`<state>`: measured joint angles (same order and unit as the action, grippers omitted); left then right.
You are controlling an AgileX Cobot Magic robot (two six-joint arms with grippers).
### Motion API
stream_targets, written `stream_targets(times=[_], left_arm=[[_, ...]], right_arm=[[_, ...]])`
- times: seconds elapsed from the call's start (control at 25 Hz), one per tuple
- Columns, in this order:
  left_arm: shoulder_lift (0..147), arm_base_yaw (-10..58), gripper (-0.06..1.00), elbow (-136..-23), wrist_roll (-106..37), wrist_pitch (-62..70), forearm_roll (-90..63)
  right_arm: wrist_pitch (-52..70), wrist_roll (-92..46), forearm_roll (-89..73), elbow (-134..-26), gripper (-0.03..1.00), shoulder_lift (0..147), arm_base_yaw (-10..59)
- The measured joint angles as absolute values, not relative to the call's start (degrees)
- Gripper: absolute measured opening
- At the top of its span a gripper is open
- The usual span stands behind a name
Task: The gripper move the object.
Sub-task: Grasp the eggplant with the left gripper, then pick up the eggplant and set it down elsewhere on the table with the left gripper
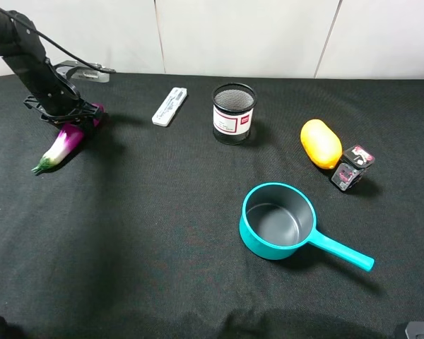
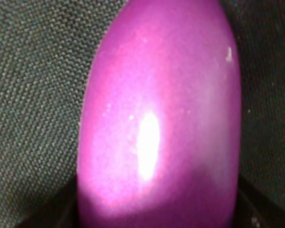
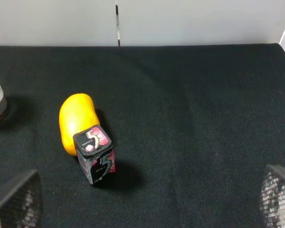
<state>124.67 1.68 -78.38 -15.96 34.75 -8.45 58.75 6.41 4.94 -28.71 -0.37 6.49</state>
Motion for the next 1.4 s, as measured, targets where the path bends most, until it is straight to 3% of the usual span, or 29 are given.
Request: stream_targets(times=[0.68, 1.4], left_arm=[[123.5, 1.68, 0.58, -78.53, -14.7, 35.97, -8.75], [115.56, 1.68, 0.58, -80.71, -8.84, 49.34, -8.48]], right_arm=[[58.75, 6.41, 4.94, -28.71, 0.69, -0.37, 6.49], [58.75, 6.41, 4.94, -28.71, 0.69, -0.37, 6.49]])
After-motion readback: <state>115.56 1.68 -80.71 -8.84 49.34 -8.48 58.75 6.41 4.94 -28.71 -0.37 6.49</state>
